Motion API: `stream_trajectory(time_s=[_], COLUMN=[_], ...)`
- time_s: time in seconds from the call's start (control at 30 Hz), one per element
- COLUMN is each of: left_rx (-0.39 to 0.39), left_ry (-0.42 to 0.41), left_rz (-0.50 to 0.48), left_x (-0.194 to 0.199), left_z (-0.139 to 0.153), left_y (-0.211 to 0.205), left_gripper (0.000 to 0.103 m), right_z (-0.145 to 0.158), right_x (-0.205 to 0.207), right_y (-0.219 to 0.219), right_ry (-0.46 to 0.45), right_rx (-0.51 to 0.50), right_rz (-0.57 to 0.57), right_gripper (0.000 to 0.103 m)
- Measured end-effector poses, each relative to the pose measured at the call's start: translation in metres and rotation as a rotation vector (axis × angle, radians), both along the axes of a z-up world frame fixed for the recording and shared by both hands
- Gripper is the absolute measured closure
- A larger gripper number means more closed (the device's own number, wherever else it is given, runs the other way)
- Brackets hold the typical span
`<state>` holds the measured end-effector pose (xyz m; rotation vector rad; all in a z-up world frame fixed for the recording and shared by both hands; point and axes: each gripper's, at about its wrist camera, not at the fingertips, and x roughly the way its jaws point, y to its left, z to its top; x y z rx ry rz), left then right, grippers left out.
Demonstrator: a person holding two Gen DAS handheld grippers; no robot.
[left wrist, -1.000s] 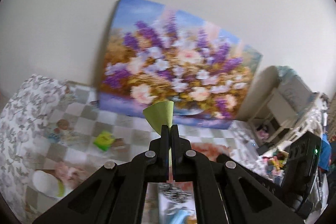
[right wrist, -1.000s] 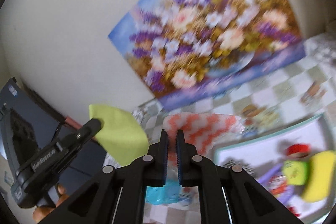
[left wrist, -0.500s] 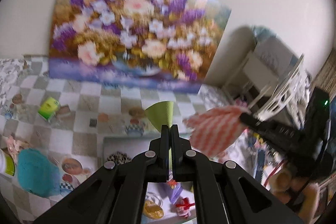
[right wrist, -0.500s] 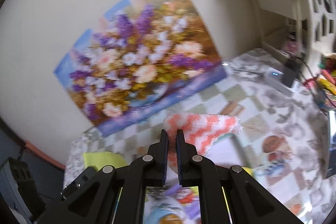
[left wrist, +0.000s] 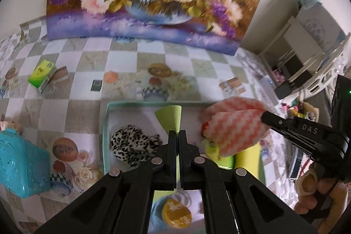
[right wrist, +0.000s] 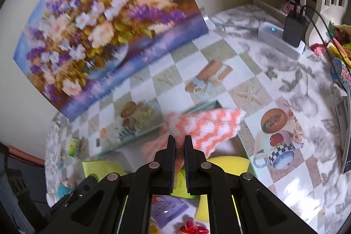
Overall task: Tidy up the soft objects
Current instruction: 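Lift green cloth with left gripper while right gripper carries pink towel over tray, then open left gripper dropping green cloth while right gripper drops pink towel into tray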
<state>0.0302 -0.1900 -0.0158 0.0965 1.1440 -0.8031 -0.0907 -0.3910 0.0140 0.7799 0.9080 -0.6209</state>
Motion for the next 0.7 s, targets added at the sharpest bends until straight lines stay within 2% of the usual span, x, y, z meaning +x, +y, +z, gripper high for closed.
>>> stream_trajectory(time_s=[0.27,0.33,0.57,0.63,0.7], left_rx=[0.068,0.08,0.114,0.119,0.121], left_ry=[0.044,0.057,0.066,0.064,0.058], left_rz=[0.043,0.048,0.051,0.053,0.057], left_x=[0.011,0.012,0.011,0.012,0.013], left_z=[-0.02,-0.021,-0.011,-0.006,0.001], left_y=[0.004,0.004,0.004,0.004,0.006], left_gripper=[0.102,0.102,0.1,0.093,0.061], right_z=[-0.03,-0.028,-0.018,-0.013,-0.008], right_x=[0.001,0.001,0.002,0.002,0.001], right_y=[-0.004,-0.004,-0.003,-0.003,-0.003], right_ry=[0.104,0.109,0.109,0.102,0.101], right_rx=[0.035,0.035,0.013,0.015,0.0], right_rz=[-0.004,-0.003,0.004,0.004,0.002], right_gripper=[0.095,0.092,0.092,0.089,0.082])
